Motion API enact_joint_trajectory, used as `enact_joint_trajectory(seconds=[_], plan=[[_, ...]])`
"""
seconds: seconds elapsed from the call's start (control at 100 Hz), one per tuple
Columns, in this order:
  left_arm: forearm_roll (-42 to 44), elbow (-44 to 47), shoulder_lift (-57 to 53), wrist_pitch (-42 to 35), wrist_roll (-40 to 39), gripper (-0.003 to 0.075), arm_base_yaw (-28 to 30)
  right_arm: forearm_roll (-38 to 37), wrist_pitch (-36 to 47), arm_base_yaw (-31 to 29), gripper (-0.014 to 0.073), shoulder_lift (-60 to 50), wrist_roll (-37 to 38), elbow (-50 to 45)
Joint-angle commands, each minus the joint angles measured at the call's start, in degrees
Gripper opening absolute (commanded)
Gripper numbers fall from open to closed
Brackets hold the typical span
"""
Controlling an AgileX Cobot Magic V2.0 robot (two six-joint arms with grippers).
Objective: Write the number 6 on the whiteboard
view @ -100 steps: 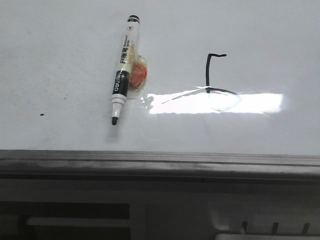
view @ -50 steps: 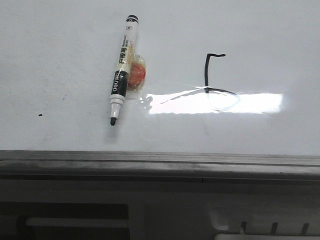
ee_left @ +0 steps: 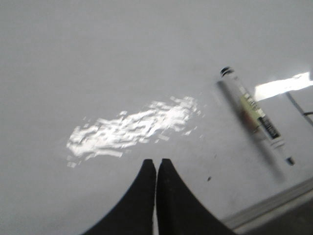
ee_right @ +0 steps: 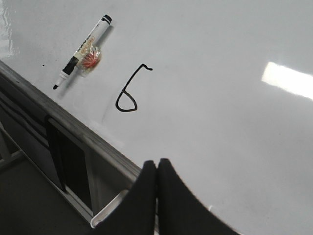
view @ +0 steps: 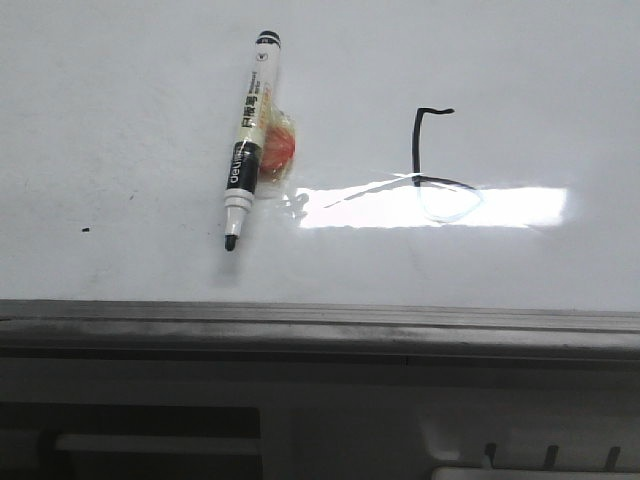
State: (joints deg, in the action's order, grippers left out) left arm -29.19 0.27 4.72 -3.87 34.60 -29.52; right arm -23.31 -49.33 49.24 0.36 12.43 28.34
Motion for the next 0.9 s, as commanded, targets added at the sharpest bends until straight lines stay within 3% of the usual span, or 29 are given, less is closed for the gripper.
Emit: enact_joint_trajectory(seconds=[0.0, 0.14, 0.27, 0.89], plan=[[8.8, 1.1, -2.1, 1.7, -10.3, -0.0019, 6.5, -1.6, 3.8, -0.1, -0.0054, 1.4, 0.0, 1.3], [9.0, 2.5, -3.9, 11.5, -11.5, -0.0019, 13.8, -1.6, 3.8, -0.1, -0.0054, 1.4, 0.0, 1.3], [12.7, 2.5, -4.2, 18.5, -11.5, -0.0019, 15.9, -1.6, 3.8, -0.1, -0.0054, 1.4, 0.0, 1.3], [12.7, 2.5, -4.2, 18.7, -11.5, -0.0019, 16.0, -1.6, 3.8, -0.1, -0.0054, 1.4, 0.0, 1.3]])
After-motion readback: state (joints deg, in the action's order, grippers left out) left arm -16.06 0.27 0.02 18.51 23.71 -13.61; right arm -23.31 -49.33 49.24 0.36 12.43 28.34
